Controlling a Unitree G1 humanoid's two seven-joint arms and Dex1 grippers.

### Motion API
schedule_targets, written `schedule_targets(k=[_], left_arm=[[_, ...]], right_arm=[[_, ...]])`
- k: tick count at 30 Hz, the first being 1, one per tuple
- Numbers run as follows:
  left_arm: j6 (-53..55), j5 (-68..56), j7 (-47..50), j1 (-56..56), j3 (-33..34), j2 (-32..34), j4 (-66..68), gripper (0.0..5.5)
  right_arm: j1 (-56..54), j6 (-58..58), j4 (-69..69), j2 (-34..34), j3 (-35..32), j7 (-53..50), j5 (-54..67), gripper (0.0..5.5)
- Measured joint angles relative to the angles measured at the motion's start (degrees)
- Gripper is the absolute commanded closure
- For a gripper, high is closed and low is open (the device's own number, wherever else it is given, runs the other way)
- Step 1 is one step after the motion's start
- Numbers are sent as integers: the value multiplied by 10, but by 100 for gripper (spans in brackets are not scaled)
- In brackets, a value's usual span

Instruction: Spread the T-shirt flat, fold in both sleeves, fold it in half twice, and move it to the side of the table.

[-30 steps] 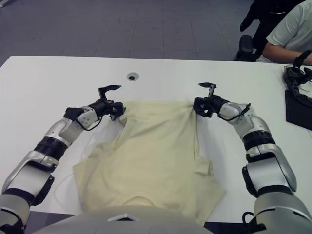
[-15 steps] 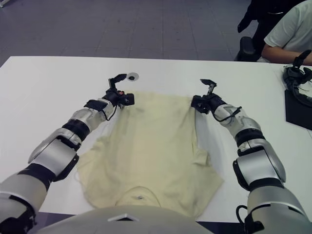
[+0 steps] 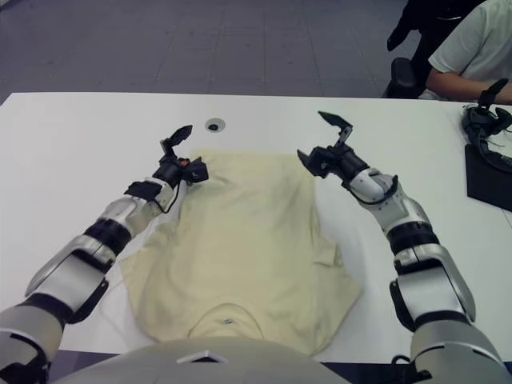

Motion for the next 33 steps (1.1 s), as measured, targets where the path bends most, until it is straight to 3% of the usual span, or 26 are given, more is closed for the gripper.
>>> schedule_targets(k=[6,13,28,33], left_arm=[[90,35,-107,180,52,89,-292,10],[144,45,-199,315,147,153,-488,10],[97,9,-257,303,157,83,-518,10],[75,-1,-269,318,144,65,-524,10]], right_arm=[[129,90,-209,-30,19,185,79,12],[130,113,-218,-31,21,199,53,12],[76,108,-123,-18,13,155,8,12],[100,62,-133,-9,-3,200,81,12]])
